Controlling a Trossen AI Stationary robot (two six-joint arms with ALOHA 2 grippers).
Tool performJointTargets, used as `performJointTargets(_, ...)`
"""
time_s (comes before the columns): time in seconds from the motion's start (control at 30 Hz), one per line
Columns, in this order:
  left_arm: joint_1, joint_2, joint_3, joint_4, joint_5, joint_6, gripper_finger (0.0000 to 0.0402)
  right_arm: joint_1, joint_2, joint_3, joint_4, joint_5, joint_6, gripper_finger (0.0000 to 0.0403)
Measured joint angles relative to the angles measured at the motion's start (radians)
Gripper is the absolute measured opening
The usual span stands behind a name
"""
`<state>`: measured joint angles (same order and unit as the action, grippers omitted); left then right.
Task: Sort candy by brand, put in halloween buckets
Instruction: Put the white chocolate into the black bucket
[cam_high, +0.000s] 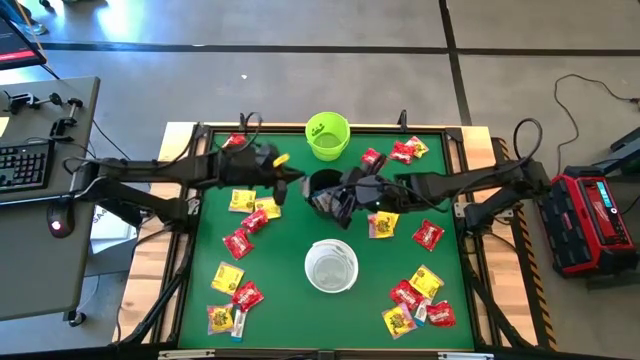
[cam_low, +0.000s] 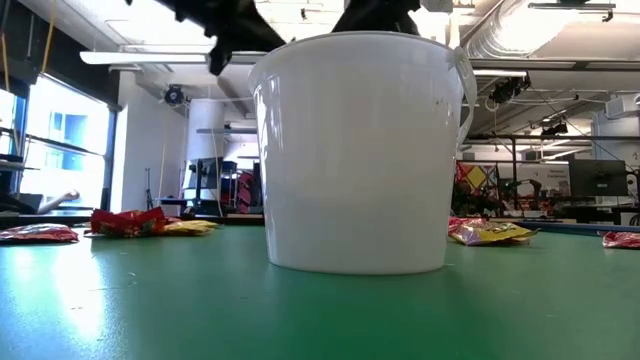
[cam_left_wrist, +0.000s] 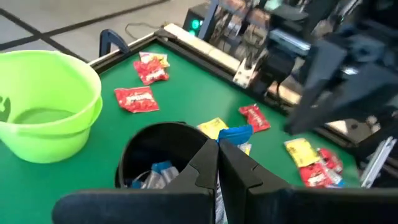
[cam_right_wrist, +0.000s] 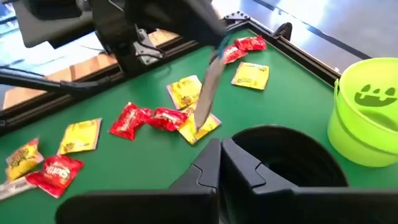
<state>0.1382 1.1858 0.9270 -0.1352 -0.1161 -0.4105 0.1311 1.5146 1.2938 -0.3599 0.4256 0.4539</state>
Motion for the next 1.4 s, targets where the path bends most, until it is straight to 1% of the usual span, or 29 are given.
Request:
performJointTargets(0.13, 0.045, 0.101, 0.091, -0.037, 0.059, 0.059, 0.0000, 0.009, -0.003, 0.000, -0.002, 0.022, 0.038, 0.0000)
performJointTargets(0.23, 0.076, 0.182, 0.141, -0.036, 0.103, 0.082, 0.0000, 0.009, -0.005, 0.000, -0.006, 0.044, 0.046, 0.0000)
performJointTargets(0.33, 0.096, 0.256, 0.179, -0.034, 0.150, 0.085, 0.0000, 0.009, -0.015, 0.000, -0.021, 0.045, 0.063, 0.0000)
performJointTargets(0.47, 0.107, 0.323, 0.196, -0.044, 0.177, 0.101, 0.0000, 0.007, -0.052, 0.000, -0.092, 0.056, 0.071, 0.0000)
performJointTargets(0.53, 0.111, 0.346, 0.195, -0.053, 0.195, 0.102, 0.0000, 0.006, -0.081, 0.000, -0.148, 0.073, 0.087, 0.0000)
performJointTargets(0.67, 0.111, 0.380, 0.195, -0.071, 0.196, 0.125, 0.0000, 0.006, -0.140, 0.000, -0.242, 0.096, 0.088, 0.0000)
performJointTargets(0.8, 0.107, 0.404, 0.195, -0.084, 0.196, 0.135, 0.0000, 0.006, -0.177, 0.000, -0.301, 0.127, 0.086, 0.0000)
performJointTargets(0.93, 0.107, 0.420, 0.196, -0.074, 0.212, 0.135, 0.0000, 0.004, -0.183, 0.000, -0.309, 0.140, 0.041, 0.0000)
performJointTargets(1.07, 0.106, 0.422, 0.195, -0.079, 0.223, 0.135, 0.0000, 0.000, -0.182, 0.000, -0.304, 0.143, 0.043, 0.0000)
performJointTargets(1.17, 0.099, 0.420, 0.195, -0.081, 0.239, 0.158, 0.0000, -0.004, -0.182, 0.000, -0.303, 0.145, 0.009, 0.0000)
performJointTargets(1.23, 0.095, 0.420, 0.199, -0.100, 0.246, 0.160, 0.0000, -0.017, -0.182, 0.000, -0.300, 0.105, -0.029, 0.0000)
performJointTargets(1.33, 0.088, 0.420, 0.209, -0.120, 0.245, 0.186, 0.0000, -0.042, -0.181, 0.000, -0.269, -0.022, -0.082, 0.0000)
performJointTargets(1.4, 0.087, 0.420, 0.210, -0.110, 0.239, 0.192, 0.0000, -0.057, -0.175, 0.000, -0.238, -0.078, -0.119, 0.0000)
